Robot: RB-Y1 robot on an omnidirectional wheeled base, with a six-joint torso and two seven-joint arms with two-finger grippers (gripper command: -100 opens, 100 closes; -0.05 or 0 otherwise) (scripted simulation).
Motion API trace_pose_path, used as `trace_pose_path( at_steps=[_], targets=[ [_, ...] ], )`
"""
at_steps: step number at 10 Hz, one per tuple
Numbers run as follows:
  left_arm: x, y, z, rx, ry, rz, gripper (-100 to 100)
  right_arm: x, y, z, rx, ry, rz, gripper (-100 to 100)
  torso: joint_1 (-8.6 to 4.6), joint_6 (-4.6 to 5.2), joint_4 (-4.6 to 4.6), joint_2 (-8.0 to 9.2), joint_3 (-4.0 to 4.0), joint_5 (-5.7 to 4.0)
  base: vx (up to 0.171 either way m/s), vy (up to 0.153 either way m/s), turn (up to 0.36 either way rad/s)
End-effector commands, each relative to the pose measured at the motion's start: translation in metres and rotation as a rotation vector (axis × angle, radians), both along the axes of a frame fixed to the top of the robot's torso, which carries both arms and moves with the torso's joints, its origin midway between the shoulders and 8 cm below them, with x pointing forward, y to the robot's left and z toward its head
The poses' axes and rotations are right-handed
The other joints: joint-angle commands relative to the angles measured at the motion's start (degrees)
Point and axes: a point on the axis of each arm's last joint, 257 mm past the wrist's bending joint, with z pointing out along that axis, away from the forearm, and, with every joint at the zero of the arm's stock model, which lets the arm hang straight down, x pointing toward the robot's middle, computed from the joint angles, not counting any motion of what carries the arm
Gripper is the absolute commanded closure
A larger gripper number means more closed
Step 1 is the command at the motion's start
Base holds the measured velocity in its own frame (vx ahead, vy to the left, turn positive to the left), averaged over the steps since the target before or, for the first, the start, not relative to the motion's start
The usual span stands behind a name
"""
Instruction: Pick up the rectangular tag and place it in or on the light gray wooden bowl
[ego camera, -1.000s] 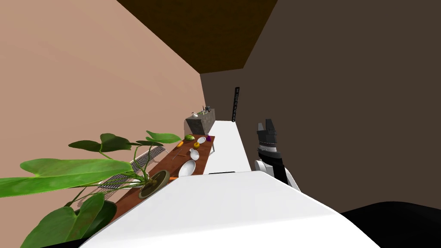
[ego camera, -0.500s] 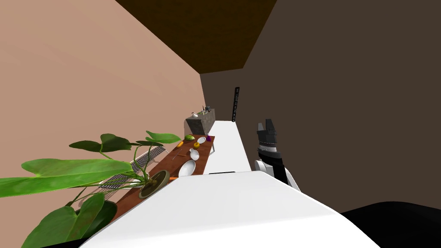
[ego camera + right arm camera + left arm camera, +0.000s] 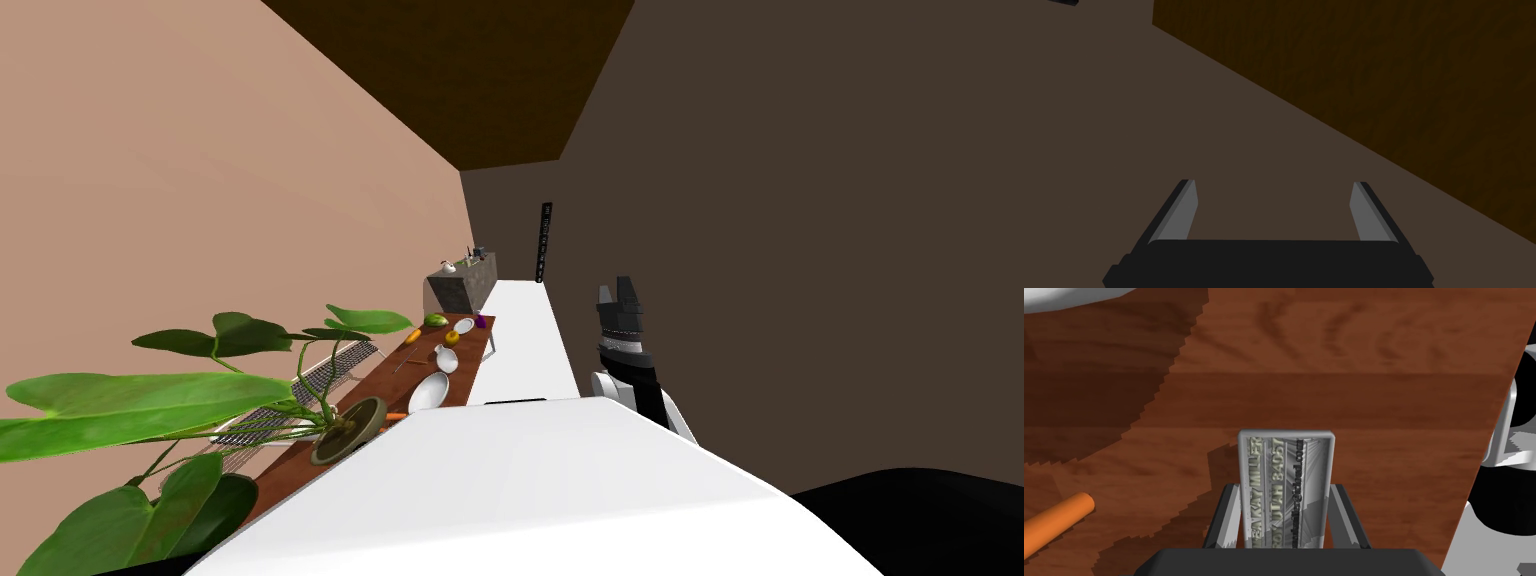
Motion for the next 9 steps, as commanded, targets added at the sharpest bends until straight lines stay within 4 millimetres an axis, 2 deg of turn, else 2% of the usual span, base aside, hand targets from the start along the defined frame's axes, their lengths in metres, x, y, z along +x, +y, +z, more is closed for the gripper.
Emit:
trace_pose_path(
  at_steps=[1,5,6,7,8,9],
  targets=[
    [0.001,0.014,0.008,0.0,0.003,0.009,100,0.0,0.0,0.0,0.0,0.0,0.0,0,0.0,0.0,0.0,0.0,0.0,0.0,-0.025,-0.064,-0.057],
    [0.002,0.018,0.01,0.001,0.004,0.011,100,0.0,0.0,0.0,0.0,0.0,0.0,0,0.06,-0.02,0.0,-0.01,-0.01,0.01,-0.011,-0.033,-0.009],
    [0.001,0.017,0.01,0.0,0.004,0.011,0,0.0,0.0,0.0,0.0,0.0,0.0,0,0.12,-0.02,-0.01,-0.04,-0.02,0.03,0.0,0.0,0.0],
    [-0.015,0.037,0.019,0.0,0.029,0.035,100,0.0,0.0,0.0,0.0,0.0,0.0,0,0.14,-0.02,-0.01,-0.05,-0.03,0.04,0.045,-0.061,-0.015],
    [-0.015,0.037,0.019,0.0,0.029,0.035,100,0.0,0.0,0.0,0.0,0.0,0.0,0,-0.01,-0.06,-0.04,-0.18,-0.1,-0.03,0.073,-0.07,0.014],
    [-0.025,0.051,0.027,0.001,0.045,0.053,100,0.0,0.0,0.0,0.0,0.0,0.0,0,-0.11,-0.05,-0.05,-0.29,-0.16,-0.02,0.091,-0.095,-0.013]
  ],
)
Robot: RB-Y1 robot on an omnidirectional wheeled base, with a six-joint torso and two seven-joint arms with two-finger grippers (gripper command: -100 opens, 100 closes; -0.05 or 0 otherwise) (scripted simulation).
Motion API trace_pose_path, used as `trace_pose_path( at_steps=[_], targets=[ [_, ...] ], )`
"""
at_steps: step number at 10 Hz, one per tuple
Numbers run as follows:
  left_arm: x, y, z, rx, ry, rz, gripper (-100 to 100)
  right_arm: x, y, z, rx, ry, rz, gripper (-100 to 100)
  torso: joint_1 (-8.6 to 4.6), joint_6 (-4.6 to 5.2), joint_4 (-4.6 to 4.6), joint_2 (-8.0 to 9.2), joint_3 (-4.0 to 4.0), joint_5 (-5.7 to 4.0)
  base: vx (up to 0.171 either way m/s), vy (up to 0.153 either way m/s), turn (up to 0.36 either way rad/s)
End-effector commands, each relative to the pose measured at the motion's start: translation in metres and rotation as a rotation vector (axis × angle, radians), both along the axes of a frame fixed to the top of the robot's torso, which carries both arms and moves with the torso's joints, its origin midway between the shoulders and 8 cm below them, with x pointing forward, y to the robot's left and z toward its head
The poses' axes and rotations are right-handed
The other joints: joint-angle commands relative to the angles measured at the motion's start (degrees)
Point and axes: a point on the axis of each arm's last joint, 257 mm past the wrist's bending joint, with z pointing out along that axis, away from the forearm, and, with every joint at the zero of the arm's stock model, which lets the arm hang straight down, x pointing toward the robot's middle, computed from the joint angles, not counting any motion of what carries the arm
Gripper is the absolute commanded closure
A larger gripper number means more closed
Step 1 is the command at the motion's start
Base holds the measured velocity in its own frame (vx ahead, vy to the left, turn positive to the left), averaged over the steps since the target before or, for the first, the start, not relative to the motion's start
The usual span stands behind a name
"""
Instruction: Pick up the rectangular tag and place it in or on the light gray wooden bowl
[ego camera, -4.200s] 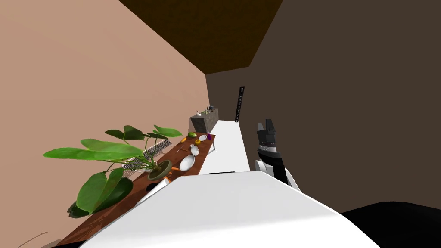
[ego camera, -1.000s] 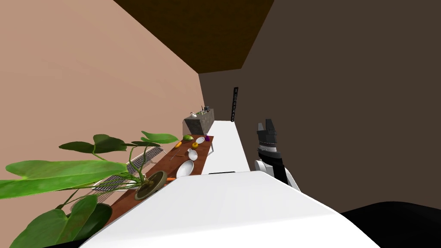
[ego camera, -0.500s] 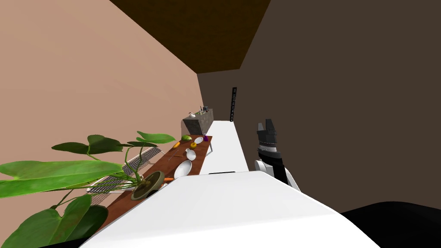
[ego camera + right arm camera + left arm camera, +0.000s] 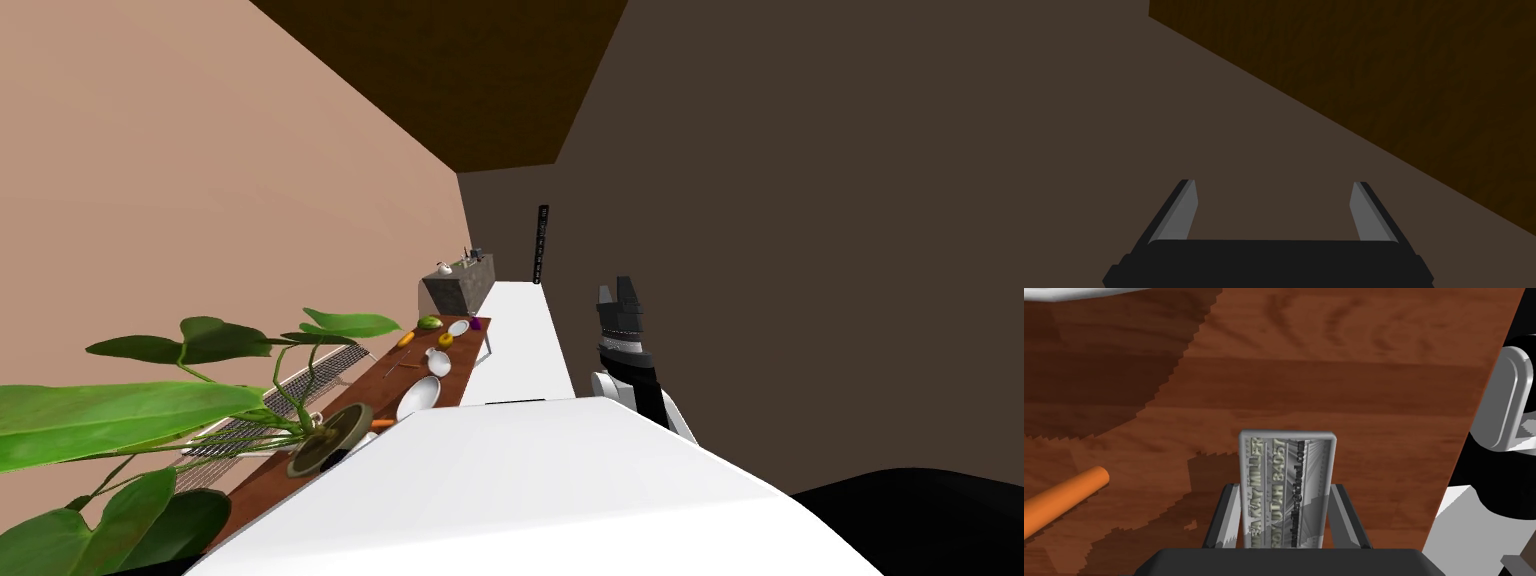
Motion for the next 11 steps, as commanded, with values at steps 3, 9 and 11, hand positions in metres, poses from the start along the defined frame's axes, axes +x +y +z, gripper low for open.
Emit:
trace_pose_path(
  at_steps=[3,9,11],
  targets=[
    [-0.017,0.025,0.015,-0.001,0.025,0.032,100,0.0,0.0,0.0,0.0,0.0,0.0,0,0.04,-0.04,-0.01,0.03,0.0,-0.02,0.066,-0.074,-0.005],
    [-0.039,0.06,0.04,0.003,0.056,0.075,100,0.0,0.0,0.0,0.0,0.0,0.0,0,0.28,0.05,0.01,0.18,0.09,0.08,0.035,-0.034,-0.011],
    [-0.044,0.068,0.046,0.005,0.063,0.085,100,0.0,0.0,0.0,0.0,0.0,0.0,0,0.09,0.03,-0.02,-0.03,-0.03,-0.02,0.083,-0.062,-0.008]
  ],
)
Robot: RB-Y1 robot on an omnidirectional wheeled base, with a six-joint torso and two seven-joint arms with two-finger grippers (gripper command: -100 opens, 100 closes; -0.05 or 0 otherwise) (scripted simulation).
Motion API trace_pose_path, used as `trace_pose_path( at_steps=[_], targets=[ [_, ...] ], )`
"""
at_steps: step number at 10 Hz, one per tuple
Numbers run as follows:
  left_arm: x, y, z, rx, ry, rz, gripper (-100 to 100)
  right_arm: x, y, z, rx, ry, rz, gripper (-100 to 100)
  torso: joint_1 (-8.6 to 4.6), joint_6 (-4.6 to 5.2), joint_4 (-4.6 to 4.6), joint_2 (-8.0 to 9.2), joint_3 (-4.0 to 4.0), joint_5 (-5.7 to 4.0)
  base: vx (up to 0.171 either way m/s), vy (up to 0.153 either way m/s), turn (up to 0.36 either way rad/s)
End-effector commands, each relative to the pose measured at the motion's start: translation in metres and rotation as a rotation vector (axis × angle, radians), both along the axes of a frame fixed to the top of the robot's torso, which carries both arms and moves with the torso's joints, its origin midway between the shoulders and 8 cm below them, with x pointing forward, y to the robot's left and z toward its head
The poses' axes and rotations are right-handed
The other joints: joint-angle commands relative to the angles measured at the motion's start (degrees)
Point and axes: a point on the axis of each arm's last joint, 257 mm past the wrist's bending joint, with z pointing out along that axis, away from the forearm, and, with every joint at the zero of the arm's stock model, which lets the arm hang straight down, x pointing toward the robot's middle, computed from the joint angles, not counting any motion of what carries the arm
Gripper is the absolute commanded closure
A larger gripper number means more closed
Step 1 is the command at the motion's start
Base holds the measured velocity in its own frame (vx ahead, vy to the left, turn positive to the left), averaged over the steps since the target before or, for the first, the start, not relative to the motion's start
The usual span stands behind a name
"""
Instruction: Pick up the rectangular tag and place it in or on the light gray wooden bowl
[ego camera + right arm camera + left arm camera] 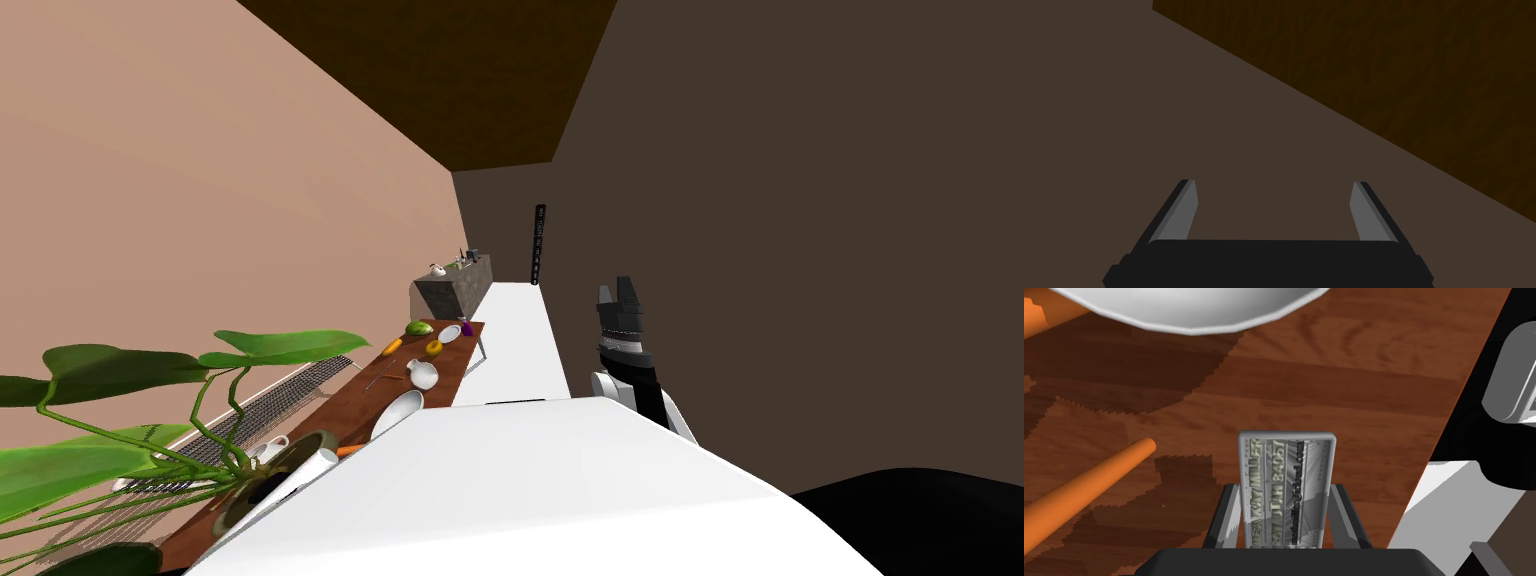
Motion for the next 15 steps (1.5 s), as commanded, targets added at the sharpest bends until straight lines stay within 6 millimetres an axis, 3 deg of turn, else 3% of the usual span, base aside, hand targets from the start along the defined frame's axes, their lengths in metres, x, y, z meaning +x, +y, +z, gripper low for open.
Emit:
trace_pose_path(
  at_steps=[1,3,4,10,12,14,15],
  targets=[
    [-0.009,0.017,0.013,0.004,0.013,0.022,100,0.0,0.0,0.0,0.0,0.0,0.0,0,0.0,0.0,0.0,0.0,0.0,0.0,0.07,-0.072,-0.04],
    [-0.009,0.017,0.013,0.004,0.013,0.022,100,0.0,0.0,0.0,0.0,0.0,0.0,0,-0.05,-0.02,0.0,0.06,0.03,-0.03,0.034,-0.046,0.003],
    [-0.015,0.031,0.026,0.008,0.022,0.037,100,0.0,0.0,0.0,0.0,0.0,0.0,0,0.07,-0.01,0.02,0.17,0.09,0.01,0.039,-0.043,-0.043],
    [-0.013,0.058,0.055,0.016,0.023,0.059,100,0.0,0.0,0.0,0.0,0.0,0.0,0,0.09,0.12,0.04,0.1,0.07,-0.02,0.045,-0.031,-0.042],
    [0.015,0.063,0.067,0.012,-0.011,0.057,100,0.0,0.0,0.0,0.0,0.0,0.0,0,0.22,0.24,0.1,0.18,0.13,0.0,-0.007,0.023,-0.157],
    [0.015,0.063,0.067,0.012,-0.011,0.057,100,0.0,0.0,0.0,0.0,0.0,0.0,0,0.05,0.44,0.15,0.1,0.11,-0.28,-0.011,0.03,-0.05],
    [0.027,0.062,0.07,0.009,-0.026,0.055,100,0.0,0.0,0.0,0.0,0.0,0.0,0,-0.12,0.4,0.13,0.08,0.1,-0.33,-0.012,0.019,-0.086]
  ],
)
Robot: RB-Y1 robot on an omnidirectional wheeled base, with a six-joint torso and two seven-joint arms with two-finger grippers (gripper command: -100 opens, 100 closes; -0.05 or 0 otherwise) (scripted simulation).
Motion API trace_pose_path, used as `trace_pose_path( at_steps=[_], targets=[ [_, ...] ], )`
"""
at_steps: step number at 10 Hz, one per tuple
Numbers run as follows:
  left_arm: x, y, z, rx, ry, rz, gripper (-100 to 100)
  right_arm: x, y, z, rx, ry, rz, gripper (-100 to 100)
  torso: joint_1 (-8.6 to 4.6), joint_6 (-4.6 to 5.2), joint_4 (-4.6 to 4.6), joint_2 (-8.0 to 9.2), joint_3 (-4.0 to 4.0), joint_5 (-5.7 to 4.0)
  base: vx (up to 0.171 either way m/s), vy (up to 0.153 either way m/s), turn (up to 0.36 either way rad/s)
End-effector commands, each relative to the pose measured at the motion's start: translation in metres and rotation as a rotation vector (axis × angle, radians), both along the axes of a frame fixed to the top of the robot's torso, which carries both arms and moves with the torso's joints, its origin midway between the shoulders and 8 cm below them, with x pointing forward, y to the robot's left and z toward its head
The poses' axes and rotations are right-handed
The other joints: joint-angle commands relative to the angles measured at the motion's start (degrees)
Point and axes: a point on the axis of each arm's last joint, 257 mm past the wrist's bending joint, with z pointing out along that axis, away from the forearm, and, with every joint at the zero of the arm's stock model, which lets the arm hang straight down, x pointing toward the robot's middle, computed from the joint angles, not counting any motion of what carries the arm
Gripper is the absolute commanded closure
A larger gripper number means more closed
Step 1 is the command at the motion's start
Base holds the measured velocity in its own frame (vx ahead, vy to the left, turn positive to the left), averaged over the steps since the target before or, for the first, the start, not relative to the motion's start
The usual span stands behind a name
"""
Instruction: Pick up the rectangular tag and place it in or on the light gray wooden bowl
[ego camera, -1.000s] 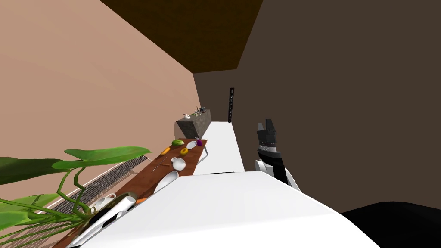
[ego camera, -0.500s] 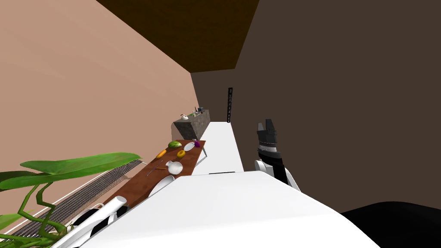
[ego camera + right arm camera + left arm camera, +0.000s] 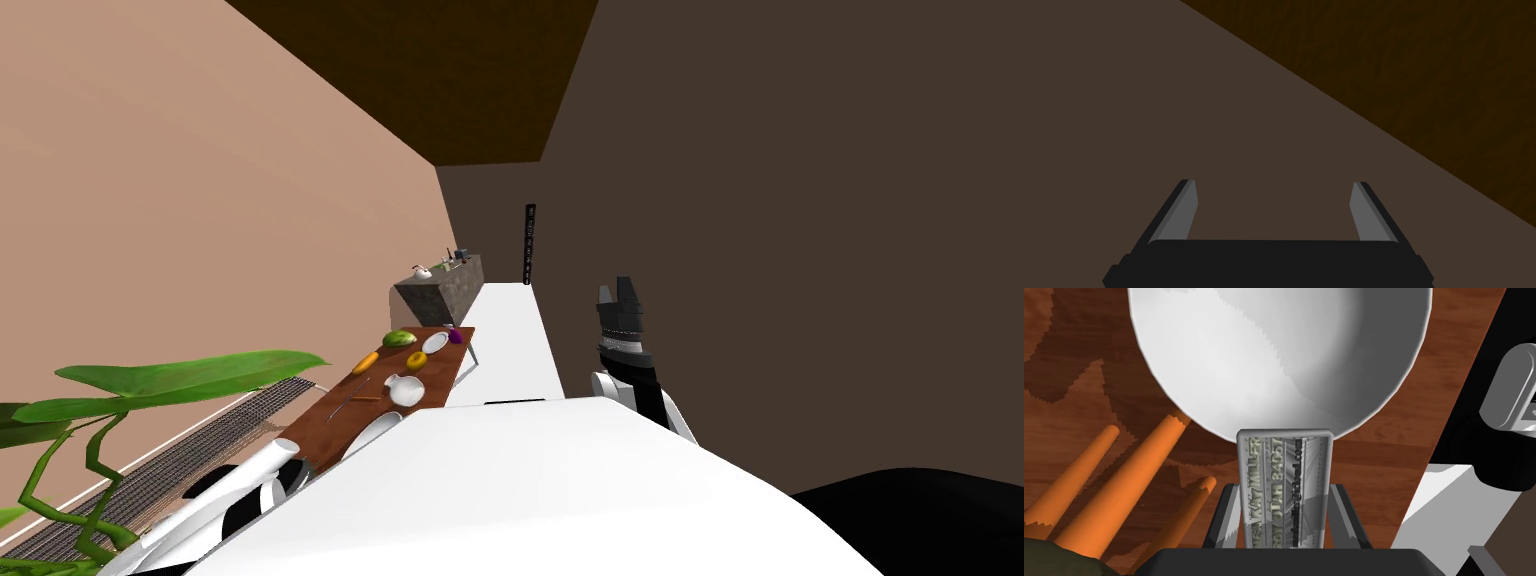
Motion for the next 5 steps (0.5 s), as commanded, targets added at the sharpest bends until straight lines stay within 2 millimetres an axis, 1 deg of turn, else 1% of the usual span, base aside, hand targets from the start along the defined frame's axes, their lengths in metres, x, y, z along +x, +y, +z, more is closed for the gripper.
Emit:
trace_pose_path(
  at_steps=[1,2,3,5],
  targets=[
    [0.019,-0.003,0.003,-0.005,-0.023,-0.002,100,0.0,0.0,0.0,0.0,0.0,0.0,0,0.0,0.0,0.0,0.0,0.0,0.0,-0.033,0.032,-0.163],
    [0.019,-0.003,0.003,-0.005,-0.023,-0.002,100,0.0,0.0,0.0,0.0,0.0,0.0,0,-0.01,0.14,0.04,-0.02,0.01,-0.04,-0.025,0.038,-0.083],
    [0.019,-0.003,0.003,-0.005,-0.023,-0.002,100,0.0,0.0,0.0,0.0,0.0,0.0,0,-0.02,0.06,0.01,-0.02,-0.01,-0.06,-0.005,0.022,0.005],
    [0.03,-0.005,0.005,-0.009,-0.039,-0.002,100,0.0,0.0,0.0,0.0,0.0,0.0,0,-0.12,0.01,0.0,-0.05,-0.02,-0.06,-0.01,0.015,-0.054]
  ],
)
